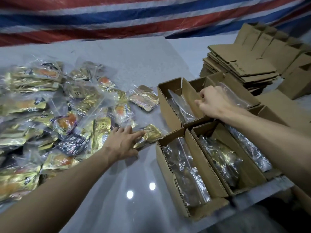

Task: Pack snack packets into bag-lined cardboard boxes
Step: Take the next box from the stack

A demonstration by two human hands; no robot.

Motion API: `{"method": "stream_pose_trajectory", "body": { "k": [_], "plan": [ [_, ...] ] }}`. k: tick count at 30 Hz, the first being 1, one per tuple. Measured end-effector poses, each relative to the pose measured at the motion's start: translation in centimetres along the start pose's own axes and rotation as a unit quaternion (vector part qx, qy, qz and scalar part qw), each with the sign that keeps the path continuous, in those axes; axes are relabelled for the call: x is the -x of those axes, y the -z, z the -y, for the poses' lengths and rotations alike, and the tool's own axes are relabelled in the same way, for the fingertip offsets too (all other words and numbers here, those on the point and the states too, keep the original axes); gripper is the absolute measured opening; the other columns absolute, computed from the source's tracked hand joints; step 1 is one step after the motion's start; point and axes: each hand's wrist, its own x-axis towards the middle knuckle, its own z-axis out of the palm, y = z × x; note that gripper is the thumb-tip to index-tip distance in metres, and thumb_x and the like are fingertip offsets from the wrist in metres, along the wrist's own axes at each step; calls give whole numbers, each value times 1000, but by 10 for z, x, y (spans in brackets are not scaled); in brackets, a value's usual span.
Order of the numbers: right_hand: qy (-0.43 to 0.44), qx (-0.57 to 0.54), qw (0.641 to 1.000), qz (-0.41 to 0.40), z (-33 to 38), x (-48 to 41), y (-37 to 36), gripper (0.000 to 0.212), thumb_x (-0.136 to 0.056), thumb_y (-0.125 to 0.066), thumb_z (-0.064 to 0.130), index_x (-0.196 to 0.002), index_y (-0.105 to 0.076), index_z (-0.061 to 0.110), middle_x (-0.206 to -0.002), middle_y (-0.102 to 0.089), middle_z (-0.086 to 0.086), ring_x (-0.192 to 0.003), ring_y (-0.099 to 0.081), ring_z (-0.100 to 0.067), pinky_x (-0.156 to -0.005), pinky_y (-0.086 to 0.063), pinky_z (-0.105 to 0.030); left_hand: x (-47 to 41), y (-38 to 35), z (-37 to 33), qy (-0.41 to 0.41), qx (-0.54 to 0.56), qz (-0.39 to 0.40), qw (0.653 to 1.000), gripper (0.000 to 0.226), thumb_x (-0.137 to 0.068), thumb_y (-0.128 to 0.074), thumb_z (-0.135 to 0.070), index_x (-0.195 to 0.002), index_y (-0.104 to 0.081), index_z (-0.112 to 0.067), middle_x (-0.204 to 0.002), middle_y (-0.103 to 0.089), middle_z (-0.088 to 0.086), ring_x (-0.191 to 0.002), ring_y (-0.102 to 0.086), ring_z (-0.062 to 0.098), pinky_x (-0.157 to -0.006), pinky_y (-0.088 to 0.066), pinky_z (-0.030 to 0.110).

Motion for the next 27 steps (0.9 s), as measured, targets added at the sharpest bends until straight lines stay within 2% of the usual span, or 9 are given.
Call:
{"method": "stream_pose_trajectory", "body": {
  "k": [6,9,11,14,17,19,21,25,27],
  "plan": [
    [-6,-44,999,10,-3,2,-8,23,-89,-75,35,-93,-68,13,-93,-68,-13,-87,-66,-31,-79,-56,-40,12,6,1,5,7,25,1000,81,-81,-57,-64,-152,-21,-50,-130,-46,2,-123,-47,25,-103,-33,38],
    [-6,-16,1000,0,-2,9,-12,25,-90,-73,35,-98,-69,12,-96,-70,-11,-92,-66,-31,-83,-57,-43,14,18,-10,20,18,-7,1000,61,-84,-38,-71,-137,-51,-44,-130,-47,2,-127,-40,22,-107,-30,40],
    [5,37,999,-39,-1,14,-14,26,-89,-74,36,-104,-69,15,-104,-67,-8,-104,-63,-29,-88,-54,-41,12,33,-25,31,117,-78,990,52,-92,-32,-62,-119,-66,-32,-131,-52,2,-122,-42,18,-104,-31,38],
    [-16,31,998,-45,-4,16,-14,37,-90,-73,24,-124,-61,15,-122,-58,-11,-115,-56,-32,-92,-48,-42,5,63,-56,65,420,-117,898,46,-102,-35,-47,-121,-66,-19,-119,-66,0,-100,-56,12,-82,-42,28],
    [-36,-16,999,-20,-5,16,-14,41,-90,-66,4,-129,-58,13,-118,-66,-16,-106,-64,-35,-88,-54,-42,-4,90,-84,97,644,8,759,53,-103,-39,-53,-139,-56,-18,-119,-65,-4,-101,-61,15,-83,-45,27],
    [-38,-39,998,-23,-3,18,-13,40,-89,-61,-1,-126,-60,13,-113,-68,-18,-102,-65,-37,-87,-55,-42,-13,98,-97,75,652,44,753,54,-102,-36,-59,-136,-58,-24,-134,-62,-1,-114,-57,18,-102,-42,35],
    [-35,-42,998,-23,-2,19,-12,40,-88,-58,-3,-124,-61,13,-111,-69,-19,-100,-65,-38,-86,-56,-44,-20,104,-104,59,650,44,756,51,-101,-37,-59,-126,-64,-24,-135,-63,-2,-117,-56,16,-108,-39,36],
    [-42,-39,998,-19,-3,19,-11,43,-88,-61,-4,-128,-59,13,-117,-69,-19,-101,-67,-36,-84,-58,-45,-32,109,-100,55,656,71,749,40,-100,-49,-52,-113,-68,-19,-121,-71,2,-104,-67,12,-78,-52,17],
    [-44,-2,999,-10,-3,22,-14,44,-88,-64,4,-130,-59,15,-124,-65,-15,-106,-64,-32,-88,-54,-42,-33,113,-98,58,644,87,758,43,-98,-51,-54,-116,-65,-18,-119,-70,4,-102,-68,13,-77,-53,20]
  ]
}}
